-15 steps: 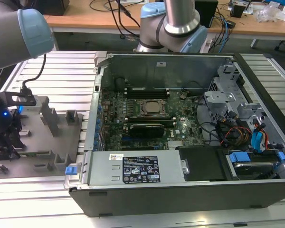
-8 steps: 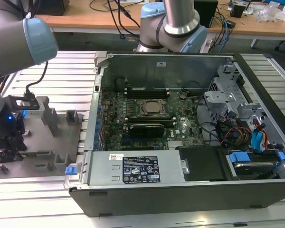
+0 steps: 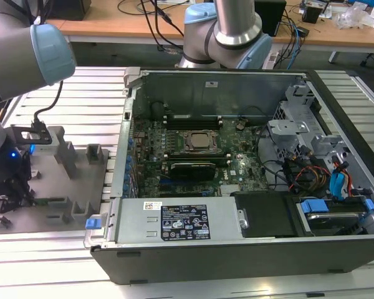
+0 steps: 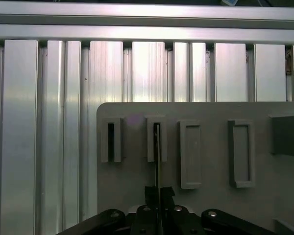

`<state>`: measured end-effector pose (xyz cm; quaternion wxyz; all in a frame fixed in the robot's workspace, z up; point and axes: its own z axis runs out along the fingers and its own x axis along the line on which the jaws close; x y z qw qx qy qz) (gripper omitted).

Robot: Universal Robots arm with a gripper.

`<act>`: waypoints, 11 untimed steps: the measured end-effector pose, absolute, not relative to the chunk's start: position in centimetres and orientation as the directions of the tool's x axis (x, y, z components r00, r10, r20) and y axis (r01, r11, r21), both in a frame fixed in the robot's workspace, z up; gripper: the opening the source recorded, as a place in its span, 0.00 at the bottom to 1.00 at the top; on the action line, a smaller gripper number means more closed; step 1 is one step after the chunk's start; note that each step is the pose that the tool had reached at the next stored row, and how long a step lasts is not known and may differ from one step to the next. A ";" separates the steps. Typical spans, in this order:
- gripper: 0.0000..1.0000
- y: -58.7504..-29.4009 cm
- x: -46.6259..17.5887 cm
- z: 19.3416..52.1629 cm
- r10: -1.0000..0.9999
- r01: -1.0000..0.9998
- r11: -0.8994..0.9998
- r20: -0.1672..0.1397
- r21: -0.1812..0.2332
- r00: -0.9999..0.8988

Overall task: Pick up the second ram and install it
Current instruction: 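Pick up the second ram and move it above second insertion slot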

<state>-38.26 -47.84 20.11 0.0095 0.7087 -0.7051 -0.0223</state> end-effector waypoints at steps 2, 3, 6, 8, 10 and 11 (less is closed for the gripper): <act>0.14 -47.8 -38.3 20.1 -1.000 -0.999 -0.006 -0.019 0.045 0.005; 0.14 -47.8 -38.3 20.1 -1.000 -0.999 -0.006 -0.019 0.045 0.005; 0.14 -47.8 -38.3 20.1 -1.000 -0.999 -0.006 -0.020 0.045 0.005; 0.14 -47.8 -38.3 20.1 -1.000 -0.999 -0.006 -0.021 0.045 0.005; 0.14 -47.8 -38.3 20.1 -1.000 -0.999 -0.006 -0.021 0.045 0.005; 0.14 -47.8 -38.3 20.1 -1.000 -0.999 -0.006 -0.021 0.045 0.005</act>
